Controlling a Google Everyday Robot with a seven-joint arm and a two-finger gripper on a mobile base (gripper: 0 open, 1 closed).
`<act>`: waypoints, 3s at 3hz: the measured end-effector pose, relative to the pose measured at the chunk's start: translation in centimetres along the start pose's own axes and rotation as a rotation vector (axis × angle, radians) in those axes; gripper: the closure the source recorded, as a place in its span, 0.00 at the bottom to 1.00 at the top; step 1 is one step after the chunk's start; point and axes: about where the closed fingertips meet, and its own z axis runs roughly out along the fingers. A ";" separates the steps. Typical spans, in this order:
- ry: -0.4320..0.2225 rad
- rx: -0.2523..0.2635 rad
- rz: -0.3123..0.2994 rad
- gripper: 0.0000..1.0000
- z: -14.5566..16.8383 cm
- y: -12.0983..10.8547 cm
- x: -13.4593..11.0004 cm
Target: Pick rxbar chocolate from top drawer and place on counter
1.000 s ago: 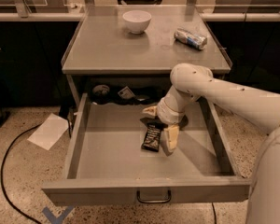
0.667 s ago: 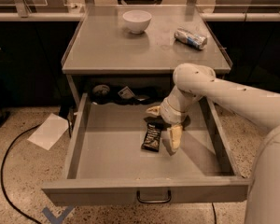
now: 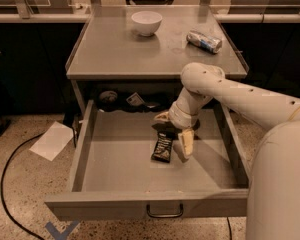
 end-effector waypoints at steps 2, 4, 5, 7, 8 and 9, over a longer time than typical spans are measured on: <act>-0.009 -0.016 -0.037 0.00 0.9 -0.7 -0.9; -0.025 -0.043 -0.083 0.19 2.0 -1.2 -2.2; -0.025 -0.043 -0.083 0.42 2.0 -1.2 -2.2; -0.025 -0.044 -0.083 0.88 2.0 -1.1 -2.2; -0.025 -0.044 -0.083 1.00 2.0 -1.1 -2.2; -0.026 0.008 -0.086 1.00 -1.1 -0.5 -2.7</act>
Offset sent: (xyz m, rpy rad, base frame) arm 0.0024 0.0315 -0.0075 0.0056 0.0031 0.0958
